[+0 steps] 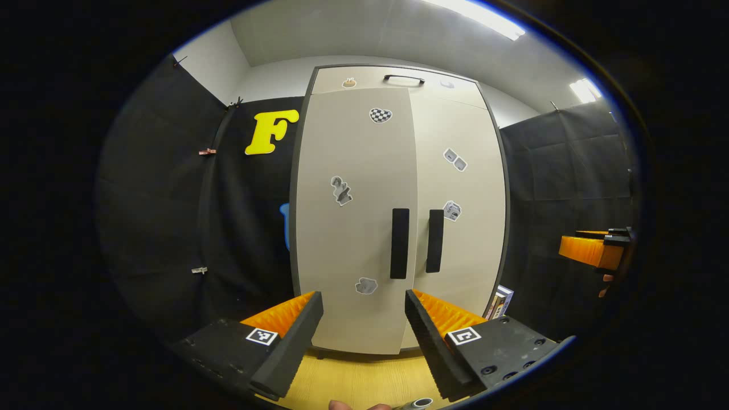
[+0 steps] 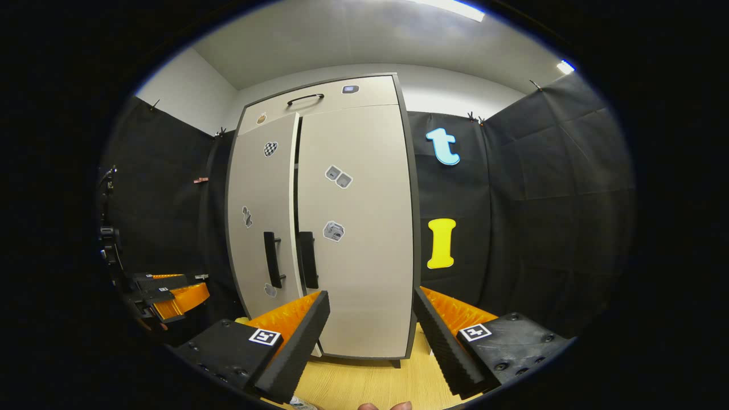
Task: Grasp the bottle in the cabinet with the left hand and place it on the coaster, then close the right door with the right hand and the left door with the left hand.
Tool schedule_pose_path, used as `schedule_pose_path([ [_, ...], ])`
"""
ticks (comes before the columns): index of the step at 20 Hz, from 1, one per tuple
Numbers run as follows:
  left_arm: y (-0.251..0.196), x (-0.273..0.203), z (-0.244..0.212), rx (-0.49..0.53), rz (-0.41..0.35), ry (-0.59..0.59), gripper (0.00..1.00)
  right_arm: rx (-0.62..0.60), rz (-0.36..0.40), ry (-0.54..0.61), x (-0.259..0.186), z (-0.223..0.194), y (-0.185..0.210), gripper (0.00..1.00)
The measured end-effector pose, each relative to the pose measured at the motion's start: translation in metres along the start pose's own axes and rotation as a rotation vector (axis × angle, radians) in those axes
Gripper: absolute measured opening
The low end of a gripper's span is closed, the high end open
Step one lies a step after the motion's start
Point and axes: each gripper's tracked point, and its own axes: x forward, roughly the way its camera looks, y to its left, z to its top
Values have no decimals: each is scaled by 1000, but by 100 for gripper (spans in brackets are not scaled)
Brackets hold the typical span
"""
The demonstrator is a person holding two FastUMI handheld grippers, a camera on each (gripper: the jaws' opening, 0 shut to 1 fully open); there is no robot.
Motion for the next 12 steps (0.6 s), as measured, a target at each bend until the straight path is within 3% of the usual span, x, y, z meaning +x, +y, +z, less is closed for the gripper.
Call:
schedule_pose_path([
  [7,24,-30,-6,8,61,14,93,18,25,-2,6,-2,11,100],
  [12,29,-36,-5,12,59,15,93,1,14,12,0,-11,12,98],
])
